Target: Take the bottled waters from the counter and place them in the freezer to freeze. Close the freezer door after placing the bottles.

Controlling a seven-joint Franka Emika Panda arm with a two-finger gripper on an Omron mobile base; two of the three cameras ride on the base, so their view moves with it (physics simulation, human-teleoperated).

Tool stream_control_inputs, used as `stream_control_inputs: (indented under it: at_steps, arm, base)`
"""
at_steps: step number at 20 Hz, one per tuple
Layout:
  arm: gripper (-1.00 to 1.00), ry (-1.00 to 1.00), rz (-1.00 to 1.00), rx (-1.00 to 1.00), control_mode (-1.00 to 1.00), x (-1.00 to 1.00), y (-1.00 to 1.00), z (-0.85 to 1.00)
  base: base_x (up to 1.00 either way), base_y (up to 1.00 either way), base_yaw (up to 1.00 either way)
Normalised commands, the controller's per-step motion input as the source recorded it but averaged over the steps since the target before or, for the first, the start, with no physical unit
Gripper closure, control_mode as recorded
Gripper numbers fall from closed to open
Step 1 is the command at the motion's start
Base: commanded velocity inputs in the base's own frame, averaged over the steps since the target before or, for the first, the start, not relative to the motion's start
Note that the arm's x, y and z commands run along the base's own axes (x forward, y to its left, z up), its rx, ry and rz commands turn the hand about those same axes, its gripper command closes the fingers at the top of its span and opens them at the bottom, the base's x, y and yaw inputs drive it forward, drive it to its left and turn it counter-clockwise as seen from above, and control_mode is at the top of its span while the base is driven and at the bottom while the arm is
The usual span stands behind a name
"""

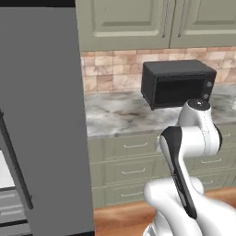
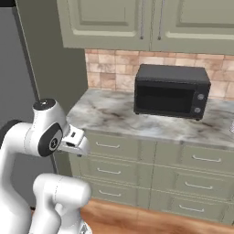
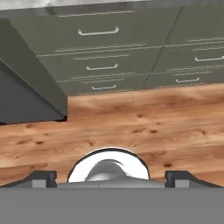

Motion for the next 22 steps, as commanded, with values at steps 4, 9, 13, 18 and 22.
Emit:
stream_control_inputs:
  at_steps: [4, 9, 13, 18, 22]
  arm:
    - [-1.00, 0.00, 0.00, 0.00, 1.00, 0.00, 0.00, 0.00]
    - [-1.00, 0.00, 0.00, 0.00, 1.00, 0.00, 0.00, 0.00]
    - [-1.00, 0.00, 0.00, 0.00, 1.00, 0.00, 0.00, 0.00]
    - [-1.00, 0.00, 0.00, 0.00, 1.00, 0.00, 0.00, 0.00]
    - [-1.00, 0.00, 0.00, 0.00, 1.00, 0.00, 0.00, 0.00]
  base:
    - [0.21, -0.92, -0.06]
    - [0.29, -0.93, -0.05]
    - [0.31, -0.81, -0.08]
    - [0.48, -0.58, -0.10]
    - [0.55, -0.34, -0.05]
